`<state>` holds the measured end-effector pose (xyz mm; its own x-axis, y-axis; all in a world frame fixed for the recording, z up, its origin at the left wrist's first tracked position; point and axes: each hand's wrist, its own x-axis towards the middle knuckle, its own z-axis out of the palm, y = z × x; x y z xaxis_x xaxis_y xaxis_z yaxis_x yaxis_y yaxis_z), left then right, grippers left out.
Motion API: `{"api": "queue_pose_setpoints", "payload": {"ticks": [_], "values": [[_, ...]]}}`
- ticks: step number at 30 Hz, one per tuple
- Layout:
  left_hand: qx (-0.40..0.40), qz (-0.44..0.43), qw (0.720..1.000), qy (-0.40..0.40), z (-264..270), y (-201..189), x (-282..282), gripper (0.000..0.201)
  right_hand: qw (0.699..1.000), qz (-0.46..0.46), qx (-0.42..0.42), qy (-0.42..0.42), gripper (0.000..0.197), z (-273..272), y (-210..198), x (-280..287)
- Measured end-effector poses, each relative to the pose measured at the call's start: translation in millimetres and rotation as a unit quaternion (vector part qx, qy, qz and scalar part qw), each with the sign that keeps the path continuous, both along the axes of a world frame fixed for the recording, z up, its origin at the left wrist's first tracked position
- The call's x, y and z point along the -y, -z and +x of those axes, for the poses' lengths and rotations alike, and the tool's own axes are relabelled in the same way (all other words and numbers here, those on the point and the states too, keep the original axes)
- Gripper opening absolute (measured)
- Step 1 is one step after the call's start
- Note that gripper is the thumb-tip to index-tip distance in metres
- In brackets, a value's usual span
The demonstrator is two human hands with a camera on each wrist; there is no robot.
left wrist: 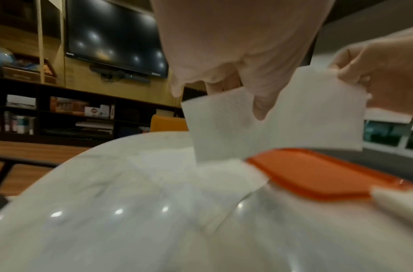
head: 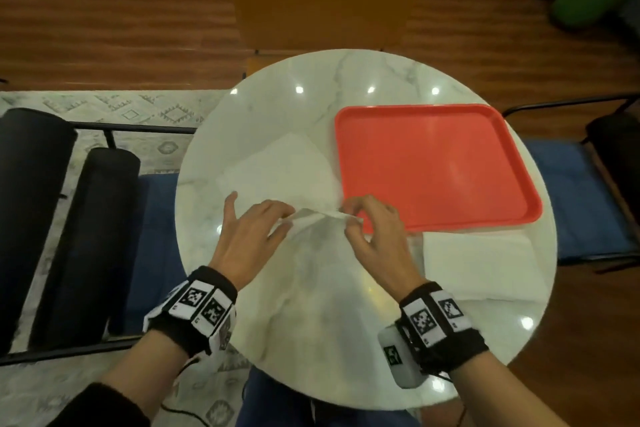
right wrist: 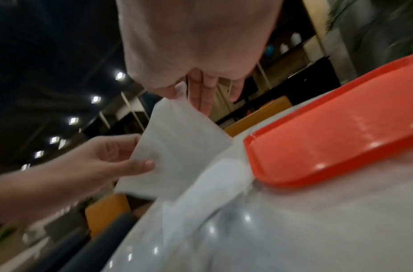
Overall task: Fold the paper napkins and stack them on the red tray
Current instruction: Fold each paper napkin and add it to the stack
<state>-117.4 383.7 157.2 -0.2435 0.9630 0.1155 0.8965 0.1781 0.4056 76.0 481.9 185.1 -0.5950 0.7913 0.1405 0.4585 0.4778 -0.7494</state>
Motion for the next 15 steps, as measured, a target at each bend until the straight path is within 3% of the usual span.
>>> {"api": "queue_pose_setpoints", "payload": {"ticks": [3,6,9,12,15], "values": [[0.134,-0.017,0.990,0.037,27.8,-34.1,-20.4,0.024,0.986,-0.160,-0.038,0.039,0.021,44.6,-24.8,-13.4],[0.212,-0.045,0.974,0.070,59.3,-47.4,-42.1,0.024,0.975,-0.203,-0.063,0.072,0.004,100.0,-28.8,-33.7],[0.249,-0.061,0.963,0.077,84.7,-39.8,-59.6,0.030,0.957,-0.237,-0.074,0.153,0.010,155.9,-22.7,-53.2],[0.300,-0.078,0.949,0.059,98.3,-23.6,-59.7,0.015,0.929,-0.285,-0.078,0.225,0.017,206.2,-10.7,-70.2],[0.316,-0.109,0.942,0.018,98.1,-8.7,-38.5,0.014,0.911,-0.319,-0.046,0.259,0.018,240.3,6.8,-87.0]]}}
